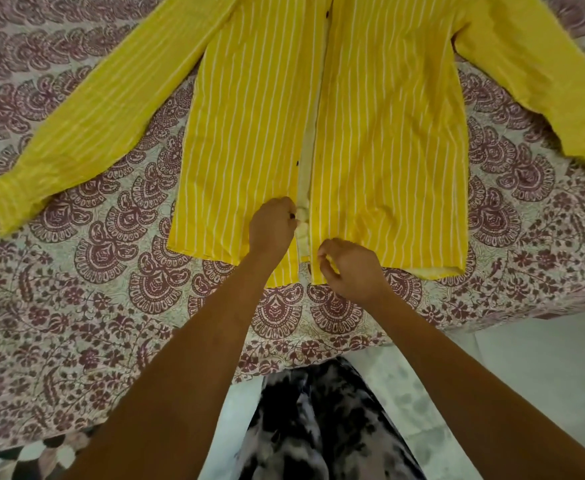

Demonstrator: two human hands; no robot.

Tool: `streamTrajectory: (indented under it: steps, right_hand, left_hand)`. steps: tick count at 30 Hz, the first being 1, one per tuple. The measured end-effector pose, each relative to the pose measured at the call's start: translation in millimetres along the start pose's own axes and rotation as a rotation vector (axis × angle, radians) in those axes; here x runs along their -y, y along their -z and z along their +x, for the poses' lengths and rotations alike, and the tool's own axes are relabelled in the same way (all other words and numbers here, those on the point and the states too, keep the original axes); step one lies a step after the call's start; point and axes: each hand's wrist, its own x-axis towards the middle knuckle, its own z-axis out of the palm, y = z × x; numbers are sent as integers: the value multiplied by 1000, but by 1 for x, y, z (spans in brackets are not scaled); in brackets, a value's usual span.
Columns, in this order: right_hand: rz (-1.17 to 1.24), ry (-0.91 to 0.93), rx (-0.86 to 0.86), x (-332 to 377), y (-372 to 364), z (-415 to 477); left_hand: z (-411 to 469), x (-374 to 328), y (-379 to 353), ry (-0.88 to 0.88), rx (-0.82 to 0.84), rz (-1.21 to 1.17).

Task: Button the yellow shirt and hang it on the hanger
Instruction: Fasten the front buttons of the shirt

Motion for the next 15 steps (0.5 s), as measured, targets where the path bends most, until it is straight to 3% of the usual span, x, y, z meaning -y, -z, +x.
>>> streamTrajectory:
  steps: [3,9,15]
  right_hand:
    - [9,-146,-73,6,0,25]
    - [-130,-443,77,15,-4,72]
    - [-134,-531,69,19,5,89]
  left_hand:
    - [8,4,2,82,-26,-177]
    - [16,5,3,86,-92,-366]
    - [24,3,11,89,-38,-389]
